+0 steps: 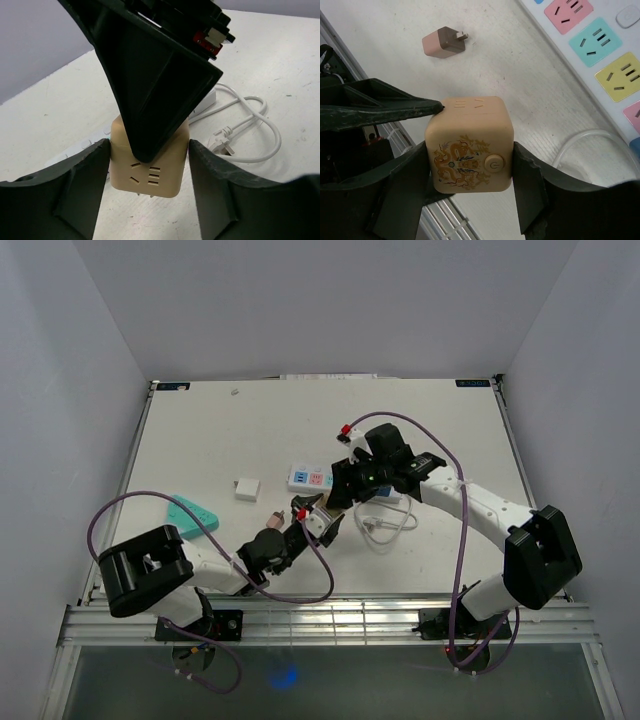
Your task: Insert the plug
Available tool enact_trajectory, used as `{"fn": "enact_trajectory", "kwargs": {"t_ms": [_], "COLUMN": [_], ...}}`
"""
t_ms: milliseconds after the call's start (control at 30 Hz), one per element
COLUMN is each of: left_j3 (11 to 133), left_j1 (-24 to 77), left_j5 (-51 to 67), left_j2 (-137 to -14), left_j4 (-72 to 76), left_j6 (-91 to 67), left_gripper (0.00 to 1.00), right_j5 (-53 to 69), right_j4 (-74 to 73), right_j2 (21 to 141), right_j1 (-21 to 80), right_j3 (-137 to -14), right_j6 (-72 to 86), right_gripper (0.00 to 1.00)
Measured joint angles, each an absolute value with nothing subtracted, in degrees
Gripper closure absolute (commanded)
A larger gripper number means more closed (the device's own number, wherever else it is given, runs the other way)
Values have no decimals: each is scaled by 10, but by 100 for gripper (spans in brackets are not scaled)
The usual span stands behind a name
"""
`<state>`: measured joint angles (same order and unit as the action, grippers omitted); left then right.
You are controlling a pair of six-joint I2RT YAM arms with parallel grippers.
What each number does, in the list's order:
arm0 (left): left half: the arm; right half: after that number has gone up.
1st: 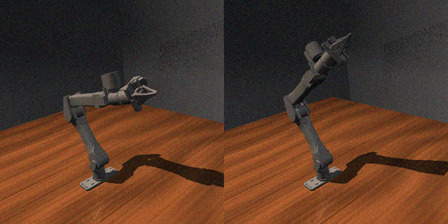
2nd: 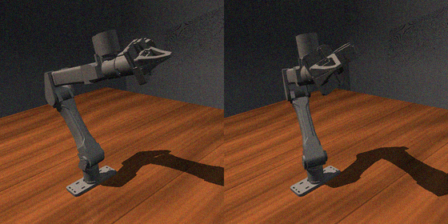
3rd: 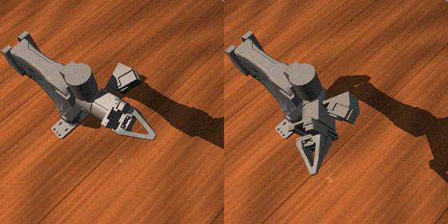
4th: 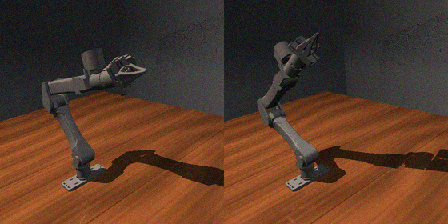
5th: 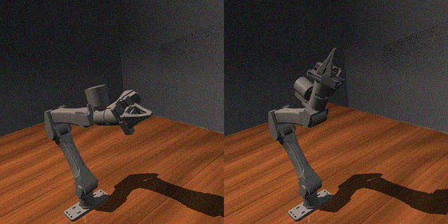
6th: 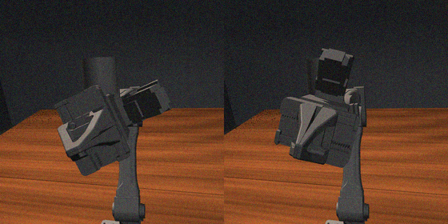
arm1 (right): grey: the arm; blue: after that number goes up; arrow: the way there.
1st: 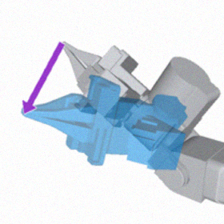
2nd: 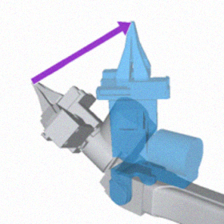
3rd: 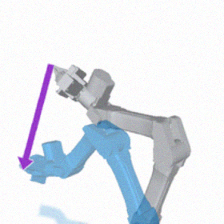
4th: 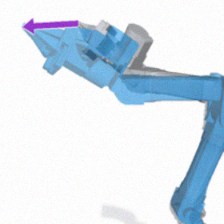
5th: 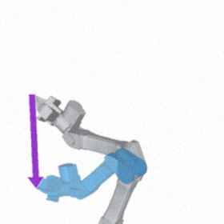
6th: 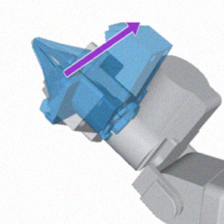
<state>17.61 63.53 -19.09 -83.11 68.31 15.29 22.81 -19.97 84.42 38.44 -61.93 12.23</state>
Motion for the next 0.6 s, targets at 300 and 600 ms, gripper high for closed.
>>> {"fn": "enact_trajectory", "kwargs": {"t_ms": [300, 600], "left_j3": [172, 156], "left_j1": [636, 636], "left_j5": [-180, -221], "left_j2": [-698, -613], "left_j4": [648, 614], "left_j6": [98, 33], "left_gripper": [2, 2], "right_j5": [198, 202], "right_j4": [-133, -175], "right_j2": [830, 881], "right_j1": [383, 367], "right_j3": [-617, -726], "right_j6": [81, -56], "right_gripper": [92, 92]}}
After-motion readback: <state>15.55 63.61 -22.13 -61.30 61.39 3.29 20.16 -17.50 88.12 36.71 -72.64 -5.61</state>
